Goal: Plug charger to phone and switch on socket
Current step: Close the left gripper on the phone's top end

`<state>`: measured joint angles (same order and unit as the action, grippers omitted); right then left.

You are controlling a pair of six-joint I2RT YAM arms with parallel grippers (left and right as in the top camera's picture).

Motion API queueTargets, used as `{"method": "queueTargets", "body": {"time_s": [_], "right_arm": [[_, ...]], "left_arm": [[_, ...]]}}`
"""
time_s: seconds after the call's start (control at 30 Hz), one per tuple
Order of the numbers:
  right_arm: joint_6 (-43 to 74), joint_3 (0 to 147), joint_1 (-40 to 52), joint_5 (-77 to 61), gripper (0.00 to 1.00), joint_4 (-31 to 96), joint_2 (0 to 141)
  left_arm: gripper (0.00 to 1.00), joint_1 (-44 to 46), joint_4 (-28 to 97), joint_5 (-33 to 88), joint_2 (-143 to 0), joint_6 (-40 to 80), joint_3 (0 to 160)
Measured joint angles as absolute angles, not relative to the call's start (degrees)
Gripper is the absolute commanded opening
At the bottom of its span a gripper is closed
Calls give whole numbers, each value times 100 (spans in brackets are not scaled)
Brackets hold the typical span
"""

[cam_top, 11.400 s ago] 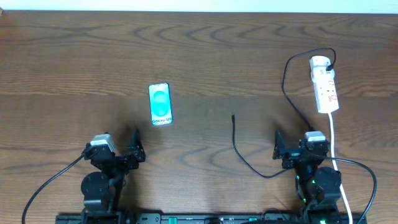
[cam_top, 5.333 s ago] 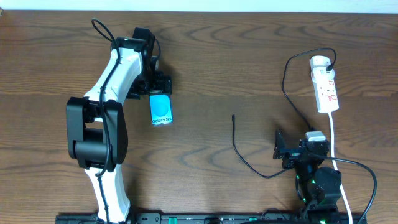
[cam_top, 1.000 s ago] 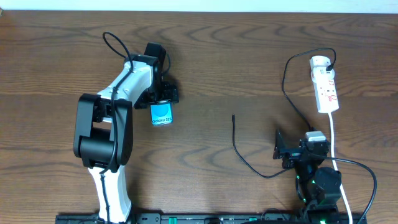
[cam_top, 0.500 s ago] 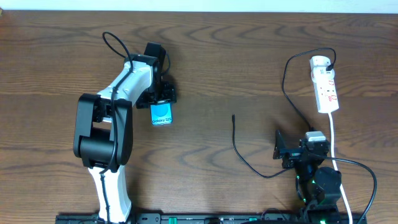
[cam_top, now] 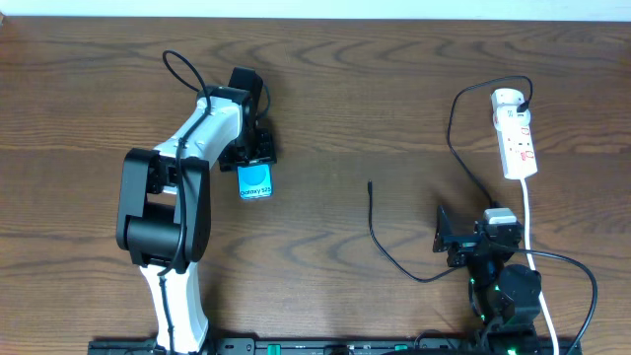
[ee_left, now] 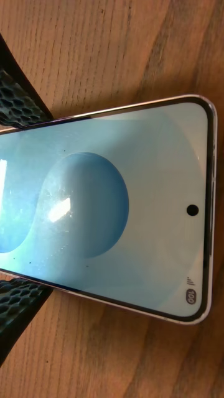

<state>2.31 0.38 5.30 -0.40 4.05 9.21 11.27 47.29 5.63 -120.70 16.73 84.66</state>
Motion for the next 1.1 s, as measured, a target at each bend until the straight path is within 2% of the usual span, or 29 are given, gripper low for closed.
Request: {"method": "queueTargets", "body": {"time_s": [0.27,0.4,0.73,1.1], "right_arm": [[231,38,530,-40,99,408,921],[233,38,530,-40,99,408,921],[233,38,530,-40,99,408,921],[231,38,530,-40,99,408,921]], "left_arm": [[57,1127,4729,563,-12070,1673,8466],[49,1127,4729,563,-12070,1673,8466],[8,1127,4731,563,-12070,1673,8466],[7,1127,4731,565,-12070,1673,8466]]}}
